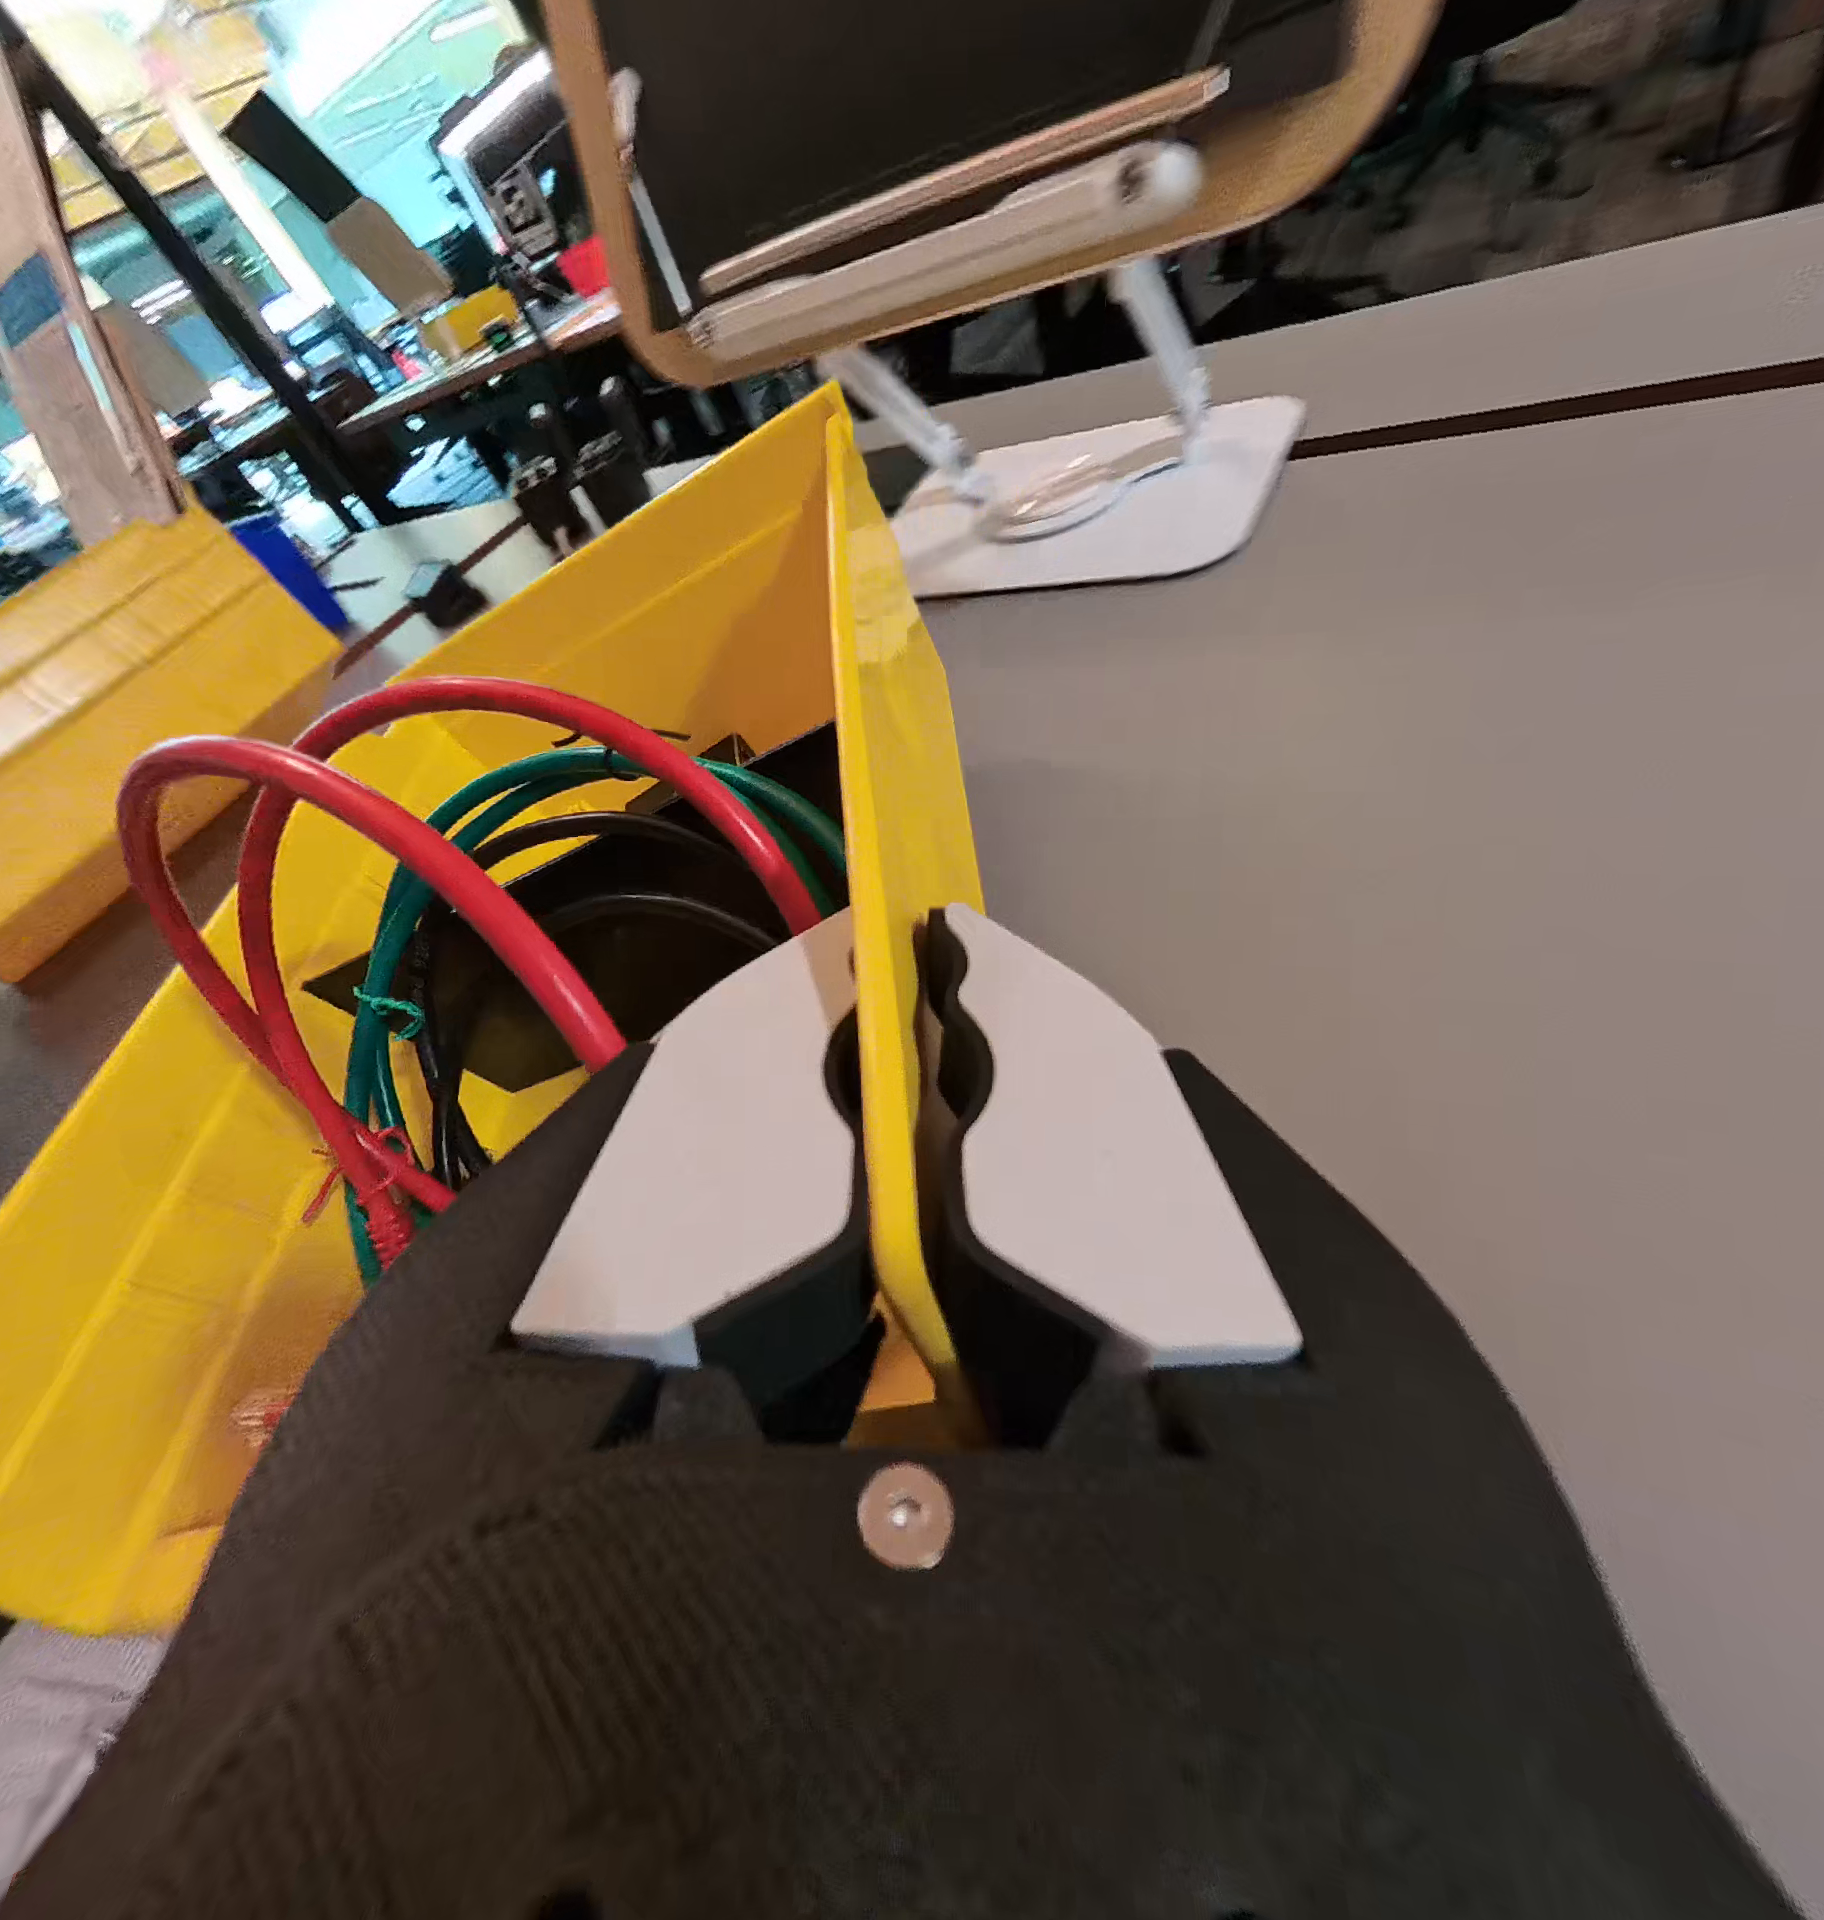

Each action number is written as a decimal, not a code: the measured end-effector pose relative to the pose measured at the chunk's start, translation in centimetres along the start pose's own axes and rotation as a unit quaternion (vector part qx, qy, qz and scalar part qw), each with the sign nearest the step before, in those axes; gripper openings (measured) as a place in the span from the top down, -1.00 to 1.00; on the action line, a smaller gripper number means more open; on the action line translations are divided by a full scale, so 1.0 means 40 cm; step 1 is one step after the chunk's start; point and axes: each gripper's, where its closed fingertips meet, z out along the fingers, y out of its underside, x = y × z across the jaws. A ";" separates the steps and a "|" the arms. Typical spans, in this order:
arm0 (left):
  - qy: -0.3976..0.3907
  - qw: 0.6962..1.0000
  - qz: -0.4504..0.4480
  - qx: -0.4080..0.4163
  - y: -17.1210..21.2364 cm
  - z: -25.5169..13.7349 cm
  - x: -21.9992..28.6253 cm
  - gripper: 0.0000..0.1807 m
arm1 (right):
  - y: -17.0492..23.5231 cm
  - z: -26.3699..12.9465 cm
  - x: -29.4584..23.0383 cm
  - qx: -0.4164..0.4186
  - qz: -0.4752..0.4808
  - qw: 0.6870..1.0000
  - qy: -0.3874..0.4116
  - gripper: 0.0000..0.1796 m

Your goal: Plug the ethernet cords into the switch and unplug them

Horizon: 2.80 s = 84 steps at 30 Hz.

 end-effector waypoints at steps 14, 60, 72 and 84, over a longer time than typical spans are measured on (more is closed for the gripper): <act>-0.055 0.991 0.031 0.122 -0.297 -0.240 -0.098 0.94 | 0.135 0.481 -0.552 -0.008 0.070 0.996 -0.046 0.83; 0.503 0.853 0.138 0.020 -0.014 -0.117 1.121 0.94 | 0.109 -0.287 -0.124 0.041 -0.097 0.994 -0.032 0.46; 0.550 0.828 0.107 0.003 0.124 -0.047 1.211 0.96 | 0.212 -0.285 -0.242 -0.012 -0.106 0.993 -0.059 0.46; 0.627 0.778 -0.035 -0.003 0.104 -0.097 1.202 0.16 | 0.148 -0.256 -0.196 0.066 -0.059 0.996 -0.001 0.02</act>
